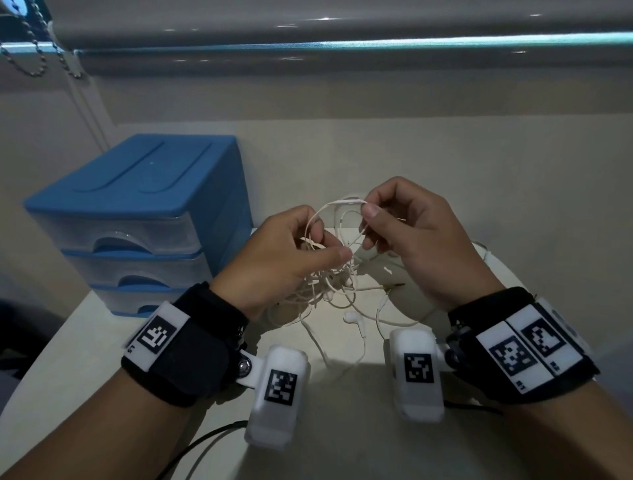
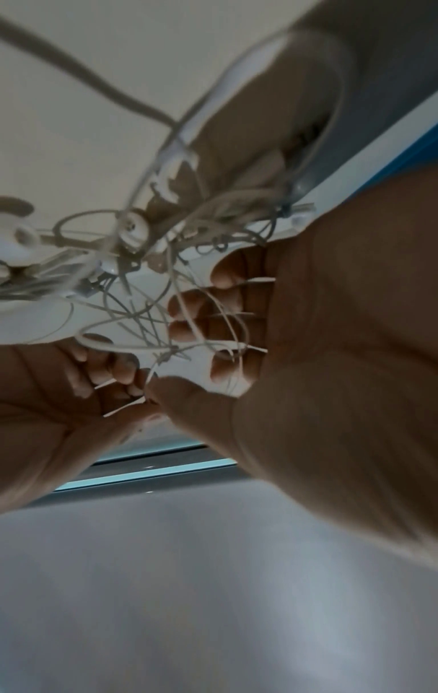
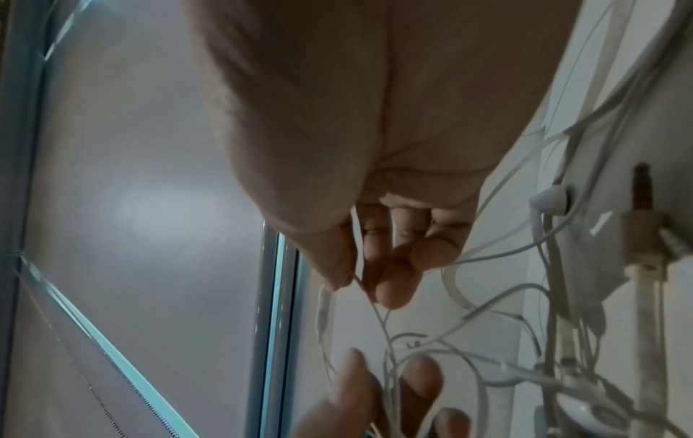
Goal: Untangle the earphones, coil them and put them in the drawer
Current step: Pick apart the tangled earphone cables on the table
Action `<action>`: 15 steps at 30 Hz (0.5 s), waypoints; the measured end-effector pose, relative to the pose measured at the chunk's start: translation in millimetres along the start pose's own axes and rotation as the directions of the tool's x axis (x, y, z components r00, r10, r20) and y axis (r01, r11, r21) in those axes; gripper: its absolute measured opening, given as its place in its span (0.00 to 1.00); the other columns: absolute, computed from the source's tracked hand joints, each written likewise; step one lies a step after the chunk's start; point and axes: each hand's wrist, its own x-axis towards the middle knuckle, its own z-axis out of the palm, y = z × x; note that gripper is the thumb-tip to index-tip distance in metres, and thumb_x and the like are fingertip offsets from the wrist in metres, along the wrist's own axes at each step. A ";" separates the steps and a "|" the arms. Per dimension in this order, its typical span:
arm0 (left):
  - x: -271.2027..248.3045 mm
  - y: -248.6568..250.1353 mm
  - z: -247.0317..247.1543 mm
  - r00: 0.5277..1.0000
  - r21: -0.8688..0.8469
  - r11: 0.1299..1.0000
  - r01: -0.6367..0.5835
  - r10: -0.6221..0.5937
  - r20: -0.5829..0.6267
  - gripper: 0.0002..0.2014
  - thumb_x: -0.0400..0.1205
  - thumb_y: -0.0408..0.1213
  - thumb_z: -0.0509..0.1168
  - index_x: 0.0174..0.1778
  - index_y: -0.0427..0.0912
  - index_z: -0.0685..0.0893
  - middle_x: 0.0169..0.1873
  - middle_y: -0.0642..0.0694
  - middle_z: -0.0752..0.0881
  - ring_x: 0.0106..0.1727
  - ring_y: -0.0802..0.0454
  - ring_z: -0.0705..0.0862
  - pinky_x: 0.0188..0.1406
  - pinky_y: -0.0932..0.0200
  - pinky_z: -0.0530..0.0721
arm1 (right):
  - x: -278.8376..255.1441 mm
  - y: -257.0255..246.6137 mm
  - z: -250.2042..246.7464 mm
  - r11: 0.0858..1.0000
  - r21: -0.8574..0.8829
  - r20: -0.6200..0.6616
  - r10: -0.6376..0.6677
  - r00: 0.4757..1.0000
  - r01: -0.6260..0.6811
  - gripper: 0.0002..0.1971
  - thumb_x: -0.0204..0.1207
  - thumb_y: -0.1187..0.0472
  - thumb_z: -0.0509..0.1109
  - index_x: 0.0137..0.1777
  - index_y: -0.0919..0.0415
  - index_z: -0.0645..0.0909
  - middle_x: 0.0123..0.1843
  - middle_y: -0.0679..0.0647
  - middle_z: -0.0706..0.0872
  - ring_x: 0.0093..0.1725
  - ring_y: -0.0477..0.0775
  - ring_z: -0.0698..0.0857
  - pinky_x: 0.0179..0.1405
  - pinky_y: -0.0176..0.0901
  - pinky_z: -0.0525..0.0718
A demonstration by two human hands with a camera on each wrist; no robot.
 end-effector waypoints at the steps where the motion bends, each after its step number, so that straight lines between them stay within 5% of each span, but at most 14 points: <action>1: -0.2 -0.2 0.1 1.000 0.004 1.000 0.004 -0.004 0.002 0.17 0.76 0.30 0.79 0.39 0.43 0.74 0.43 0.43 0.93 0.41 0.44 0.88 0.45 0.45 0.85 | -0.1 -0.3 0.1 1.000 0.002 0.002 -0.006 1.000 0.006 0.04 0.85 0.64 0.70 0.48 0.62 0.83 0.38 0.56 0.86 0.37 0.54 0.86 0.37 0.41 0.83; 6: -0.1 1.2 -0.7 0.999 -0.092 0.996 -0.021 0.018 -0.038 0.16 0.78 0.21 0.75 0.38 0.41 0.75 0.42 0.33 0.92 0.43 0.36 0.90 0.48 0.40 0.86 | 1.1 -0.7 0.5 0.994 0.065 -0.044 0.093 0.995 -0.090 0.04 0.83 0.69 0.70 0.49 0.61 0.85 0.39 0.59 0.87 0.35 0.56 0.87 0.35 0.44 0.83; 11: -1.3 4.4 1.4 0.994 -0.138 0.989 -0.060 0.046 -0.103 0.13 0.78 0.22 0.75 0.41 0.38 0.77 0.39 0.35 0.91 0.40 0.44 0.90 0.47 0.47 0.87 | -3.8 -3.5 -1.7 0.944 0.002 0.033 0.331 0.943 -0.331 0.11 0.78 0.72 0.66 0.35 0.74 0.83 0.26 0.63 0.80 0.22 0.56 0.75 0.23 0.42 0.73; 15: -2.2 7.4 1.7 0.990 -0.187 0.981 -0.043 0.017 -0.136 0.10 0.78 0.21 0.74 0.42 0.38 0.80 0.42 0.31 0.91 0.38 0.46 0.91 0.40 0.54 0.89 | -7.3 -7.5 2.7 0.930 -0.027 0.091 0.367 0.926 -0.366 0.07 0.77 0.75 0.68 0.42 0.78 0.86 0.30 0.71 0.85 0.23 0.58 0.79 0.20 0.38 0.75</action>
